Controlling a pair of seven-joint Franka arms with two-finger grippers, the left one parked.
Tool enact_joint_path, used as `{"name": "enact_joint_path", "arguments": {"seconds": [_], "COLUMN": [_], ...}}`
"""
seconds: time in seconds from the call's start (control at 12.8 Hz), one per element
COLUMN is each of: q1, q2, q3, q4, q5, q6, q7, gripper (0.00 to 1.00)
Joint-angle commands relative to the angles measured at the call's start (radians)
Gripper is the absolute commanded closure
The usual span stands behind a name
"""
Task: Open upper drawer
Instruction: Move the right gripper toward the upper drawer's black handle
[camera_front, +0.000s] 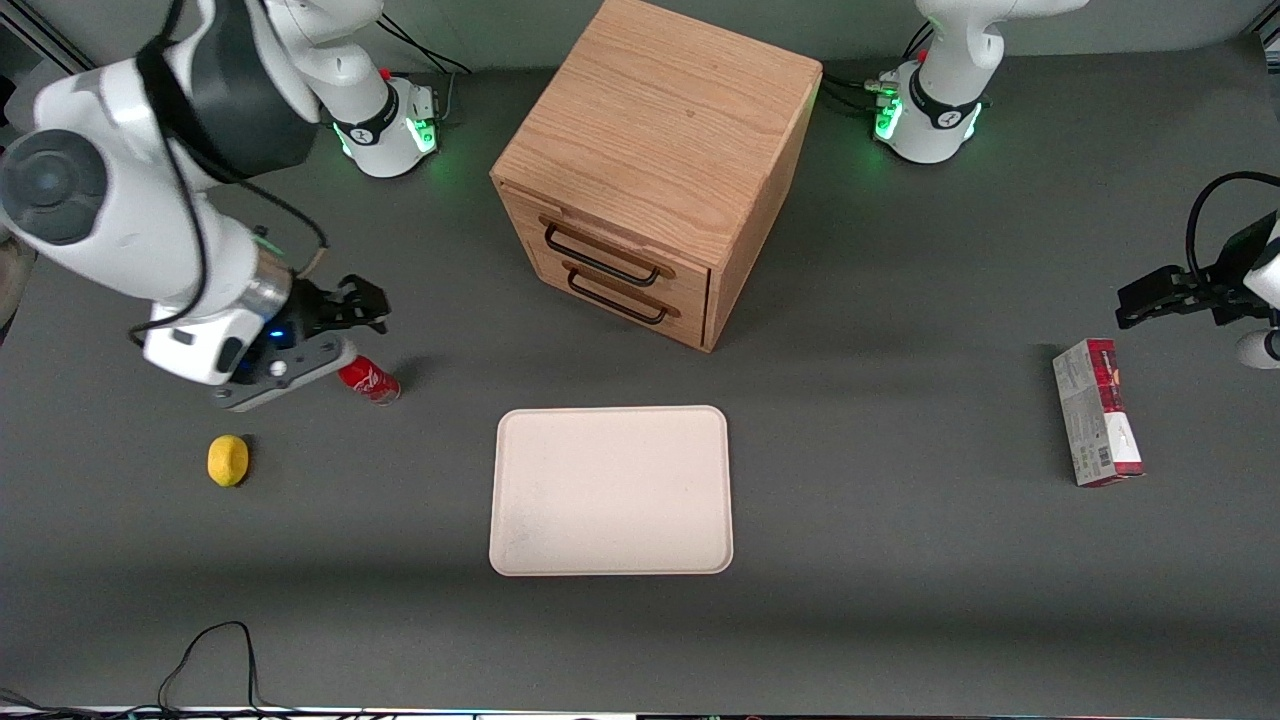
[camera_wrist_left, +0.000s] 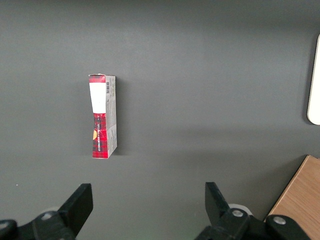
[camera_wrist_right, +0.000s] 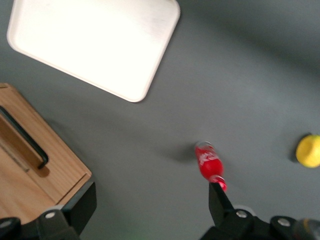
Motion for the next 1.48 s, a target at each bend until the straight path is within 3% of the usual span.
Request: {"name": "enact_joint_path", "arguments": {"seconds": [0.0,0.31,0.86,1.02,1.41], "q1": [0.041,0.064,0.101,0.107,0.178], "q2": [0.040,0.059,0.089,0.094,0.129], "q3": [-0.003,0.001,0.083,0.086,0.093], "q4": [0.049,0.050,0.047,0.044,0.049], "q5": [0.032,0.095,0.100,0.161,0.169], "q6": [-0.029,-0.029,-0.031,-0.029,0.008], "q7": [0.011,-0.004,-0.020,-0.024,-0.026], "gripper": [0.00,0.00,0.00,0.00,0.00]}}
